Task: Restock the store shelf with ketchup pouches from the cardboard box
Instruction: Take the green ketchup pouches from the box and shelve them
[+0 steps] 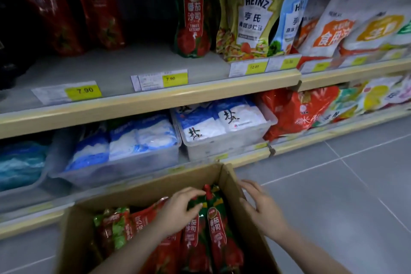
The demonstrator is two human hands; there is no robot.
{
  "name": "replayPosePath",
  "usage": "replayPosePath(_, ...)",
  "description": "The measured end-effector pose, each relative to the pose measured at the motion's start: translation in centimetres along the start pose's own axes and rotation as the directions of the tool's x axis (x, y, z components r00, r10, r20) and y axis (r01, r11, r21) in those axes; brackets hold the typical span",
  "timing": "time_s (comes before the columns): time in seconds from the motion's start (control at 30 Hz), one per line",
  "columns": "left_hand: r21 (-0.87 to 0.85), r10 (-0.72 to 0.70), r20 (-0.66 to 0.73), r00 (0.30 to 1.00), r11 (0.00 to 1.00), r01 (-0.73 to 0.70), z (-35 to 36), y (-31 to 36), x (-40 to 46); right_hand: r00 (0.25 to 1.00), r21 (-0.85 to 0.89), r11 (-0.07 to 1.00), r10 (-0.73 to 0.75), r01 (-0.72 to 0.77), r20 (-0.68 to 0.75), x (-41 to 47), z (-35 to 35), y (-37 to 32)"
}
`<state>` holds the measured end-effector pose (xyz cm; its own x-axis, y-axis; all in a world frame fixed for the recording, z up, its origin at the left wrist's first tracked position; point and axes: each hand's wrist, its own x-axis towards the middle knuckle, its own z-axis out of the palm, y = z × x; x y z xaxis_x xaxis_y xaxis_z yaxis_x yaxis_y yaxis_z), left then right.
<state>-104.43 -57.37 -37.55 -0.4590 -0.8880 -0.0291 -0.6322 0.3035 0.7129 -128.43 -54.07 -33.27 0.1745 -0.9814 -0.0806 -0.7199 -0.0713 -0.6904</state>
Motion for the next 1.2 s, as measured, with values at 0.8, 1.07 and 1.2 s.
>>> replayPosePath(0.8,0.041,-0.296,0.203,0.933,0.955,0.294,8.2,-3.5,4.1,0.996,0.128,0.988,0.088,-0.085,-0.018,-0.8,3.7,2.9)
replayPosePath(1.07,-0.026,-0.284,0.258,0.923,0.953,0.301,7.0,-3.2,4.3,0.996,0.131,0.987,0.092,-0.090,-0.017,-0.8,3.7,3.1)
replayPosePath(1.2,-0.154,-0.206,0.207,0.956,0.959,0.240,6.3,-2.9,4.4,0.995,0.132,0.986,0.100,-0.101,0.014,-0.9,3.8,3.2)
